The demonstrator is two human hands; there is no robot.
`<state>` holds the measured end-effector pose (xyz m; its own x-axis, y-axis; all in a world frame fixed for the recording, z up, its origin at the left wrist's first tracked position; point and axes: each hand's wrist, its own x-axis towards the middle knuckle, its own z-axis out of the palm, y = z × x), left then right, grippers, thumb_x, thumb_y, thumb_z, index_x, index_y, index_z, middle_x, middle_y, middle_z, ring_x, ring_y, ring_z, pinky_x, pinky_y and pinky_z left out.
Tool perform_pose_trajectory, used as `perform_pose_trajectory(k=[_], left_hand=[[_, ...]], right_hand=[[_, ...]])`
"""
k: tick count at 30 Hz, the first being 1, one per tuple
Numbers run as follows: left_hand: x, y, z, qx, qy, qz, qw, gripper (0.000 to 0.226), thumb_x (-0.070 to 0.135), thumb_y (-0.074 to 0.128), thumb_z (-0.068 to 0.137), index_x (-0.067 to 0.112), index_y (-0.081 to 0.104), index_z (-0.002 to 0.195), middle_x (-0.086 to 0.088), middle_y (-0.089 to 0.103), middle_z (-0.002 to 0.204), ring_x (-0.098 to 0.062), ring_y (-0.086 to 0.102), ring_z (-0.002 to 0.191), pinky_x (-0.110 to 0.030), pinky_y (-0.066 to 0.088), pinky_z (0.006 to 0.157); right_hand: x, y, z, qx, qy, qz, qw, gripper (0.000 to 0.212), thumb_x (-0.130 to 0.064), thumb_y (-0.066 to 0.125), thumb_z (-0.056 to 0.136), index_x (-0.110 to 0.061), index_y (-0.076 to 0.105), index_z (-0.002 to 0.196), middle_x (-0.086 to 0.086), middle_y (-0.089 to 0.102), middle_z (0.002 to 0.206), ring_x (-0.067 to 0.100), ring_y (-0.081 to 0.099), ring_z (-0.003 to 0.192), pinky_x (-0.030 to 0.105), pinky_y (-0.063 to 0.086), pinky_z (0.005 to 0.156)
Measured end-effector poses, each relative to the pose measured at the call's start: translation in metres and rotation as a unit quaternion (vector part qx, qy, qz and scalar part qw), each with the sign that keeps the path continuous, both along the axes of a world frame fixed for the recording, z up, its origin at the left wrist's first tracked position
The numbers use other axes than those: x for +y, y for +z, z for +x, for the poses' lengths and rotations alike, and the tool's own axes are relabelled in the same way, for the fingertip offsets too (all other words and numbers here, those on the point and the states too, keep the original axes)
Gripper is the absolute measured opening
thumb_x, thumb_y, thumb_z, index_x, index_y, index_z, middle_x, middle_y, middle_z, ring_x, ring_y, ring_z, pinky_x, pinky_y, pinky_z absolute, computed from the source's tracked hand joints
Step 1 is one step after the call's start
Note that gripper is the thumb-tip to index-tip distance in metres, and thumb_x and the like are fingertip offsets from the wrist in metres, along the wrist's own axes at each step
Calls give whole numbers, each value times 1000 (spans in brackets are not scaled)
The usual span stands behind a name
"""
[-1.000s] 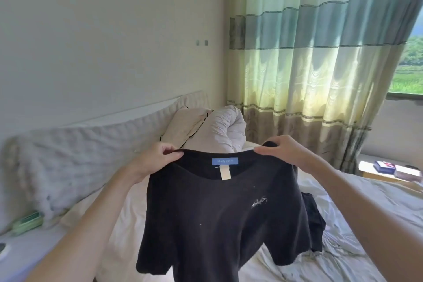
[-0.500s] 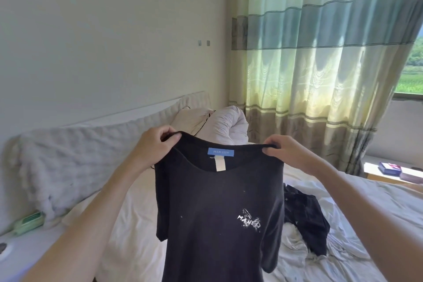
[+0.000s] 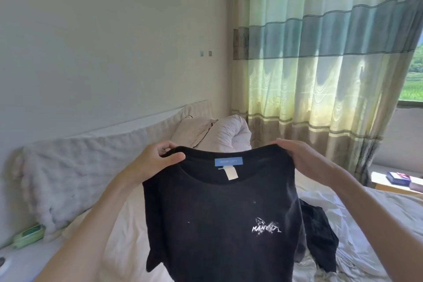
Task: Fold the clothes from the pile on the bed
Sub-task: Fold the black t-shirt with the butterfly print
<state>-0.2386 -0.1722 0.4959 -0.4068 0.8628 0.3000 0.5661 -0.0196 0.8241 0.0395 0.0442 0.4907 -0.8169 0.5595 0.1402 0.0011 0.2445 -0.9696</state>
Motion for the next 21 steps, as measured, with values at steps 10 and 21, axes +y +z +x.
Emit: perform_pose_trajectory(k=[10,21], left_hand=[[13,4,-1,24,70,-4,997,24,27,49,98,19,60,78,9,61,65,1,56,59,-10,42,55],[-26,-53,1,121,97,-67,986,15,27,56,93,16,64,86,1,66,81,-15,60,76,-24,44,68]], right_hand=[[6,15,-8,-110,-169,212,956,17,-9,61,89,-22,70,83,3,72,87,20,67,86,33,51,83],[-18,-36,-6,-40,-271,178,945,13,-29,66,87,-17,66,82,-2,64,75,10,59,70,16,46,64]])
